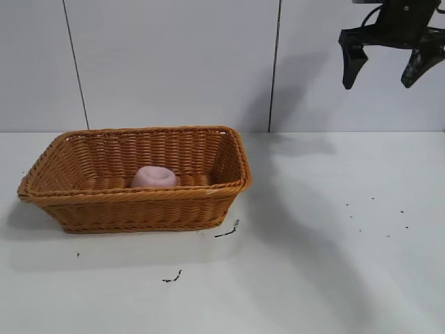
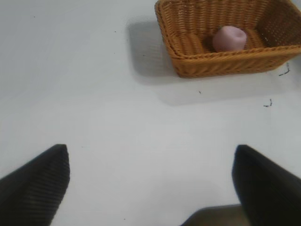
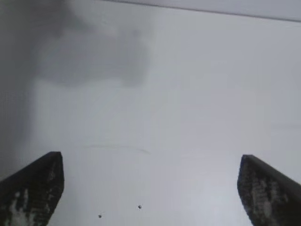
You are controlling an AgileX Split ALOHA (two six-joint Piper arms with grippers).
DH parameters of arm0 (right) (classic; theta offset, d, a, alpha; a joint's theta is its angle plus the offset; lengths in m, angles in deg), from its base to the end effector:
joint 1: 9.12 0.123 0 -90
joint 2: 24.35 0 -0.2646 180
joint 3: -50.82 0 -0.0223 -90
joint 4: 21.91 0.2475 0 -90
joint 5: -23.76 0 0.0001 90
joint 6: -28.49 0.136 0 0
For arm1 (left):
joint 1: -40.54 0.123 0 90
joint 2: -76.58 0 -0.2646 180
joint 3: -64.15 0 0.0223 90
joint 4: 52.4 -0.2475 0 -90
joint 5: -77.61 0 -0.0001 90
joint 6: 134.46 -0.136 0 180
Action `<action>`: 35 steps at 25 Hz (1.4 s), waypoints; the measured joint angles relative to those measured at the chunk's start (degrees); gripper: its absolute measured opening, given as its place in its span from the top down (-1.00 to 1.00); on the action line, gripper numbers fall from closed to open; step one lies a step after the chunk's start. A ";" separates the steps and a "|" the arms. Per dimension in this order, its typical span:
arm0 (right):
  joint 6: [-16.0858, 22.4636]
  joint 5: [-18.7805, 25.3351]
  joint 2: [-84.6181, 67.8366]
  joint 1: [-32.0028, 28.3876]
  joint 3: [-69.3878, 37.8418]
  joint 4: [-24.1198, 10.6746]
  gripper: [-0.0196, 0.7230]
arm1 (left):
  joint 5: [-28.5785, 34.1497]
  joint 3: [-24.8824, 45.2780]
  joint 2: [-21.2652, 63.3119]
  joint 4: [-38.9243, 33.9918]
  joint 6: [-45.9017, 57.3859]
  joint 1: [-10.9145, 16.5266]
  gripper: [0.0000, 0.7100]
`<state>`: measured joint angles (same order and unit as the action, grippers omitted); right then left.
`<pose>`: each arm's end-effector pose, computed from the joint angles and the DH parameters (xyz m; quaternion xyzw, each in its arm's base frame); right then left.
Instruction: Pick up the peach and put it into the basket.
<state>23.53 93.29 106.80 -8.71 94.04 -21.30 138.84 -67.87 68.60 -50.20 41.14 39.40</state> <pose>0.4727 0.0047 0.2278 -0.0451 0.9797 -0.0025 0.1955 0.0513 -0.0056 0.2546 0.0421 0.8523 -0.0043 0.5213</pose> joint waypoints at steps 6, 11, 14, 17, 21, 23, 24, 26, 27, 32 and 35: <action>0.00 0.00 -14.37 0.00 -16.27 0.57 -0.91 | 0.00 0.00 0.00 0.00 0.00 0.00 -0.95; 0.00 0.00 -32.05 0.00 -33.43 0.57 -0.91 | 0.00 0.00 0.00 0.00 0.00 0.00 -0.95; 0.00 0.00 -43.32 0.00 -44.91 0.57 -0.91 | 0.00 0.00 0.00 0.00 0.00 0.00 -0.95; 0.00 0.10 -54.73 0.00 -57.17 0.57 -0.91 | 0.00 0.00 0.00 0.00 0.00 0.00 -0.95; 0.00 -1.55 -70.31 0.00 -71.38 0.57 -0.91 | 0.00 0.00 0.00 0.00 0.00 0.00 -0.95; 0.00 -4.93 -77.81 0.00 -78.41 0.57 -0.91 | 0.00 0.00 0.00 0.00 0.00 0.00 -0.95; 0.00 -7.12 -81.87 0.00 -81.71 0.57 -0.91 | 0.00 0.00 0.00 0.00 0.00 0.00 -0.95; 0.00 -10.64 -89.89 0.00 -87.21 0.57 -0.91 | 0.00 0.00 0.00 0.00 0.00 0.00 -0.95; 0.00 -10.67 -92.93 0.00 -89.35 0.57 -0.91 | 0.00 0.00 0.00 0.00 0.00 0.00 -0.95; 0.00 -11.06 -106.67 0.00 -90.82 0.51 -0.91 | 0.00 0.00 0.00 0.00 0.00 0.00 -0.95; 0.00 -11.19 -112.86 0.00 -90.82 0.57 -0.91 | 0.00 0.00 0.00 0.00 0.00 0.00 -0.95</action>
<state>23.53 82.10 -6.06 -8.71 3.22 -20.73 138.84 -67.87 68.60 -50.20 41.14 39.40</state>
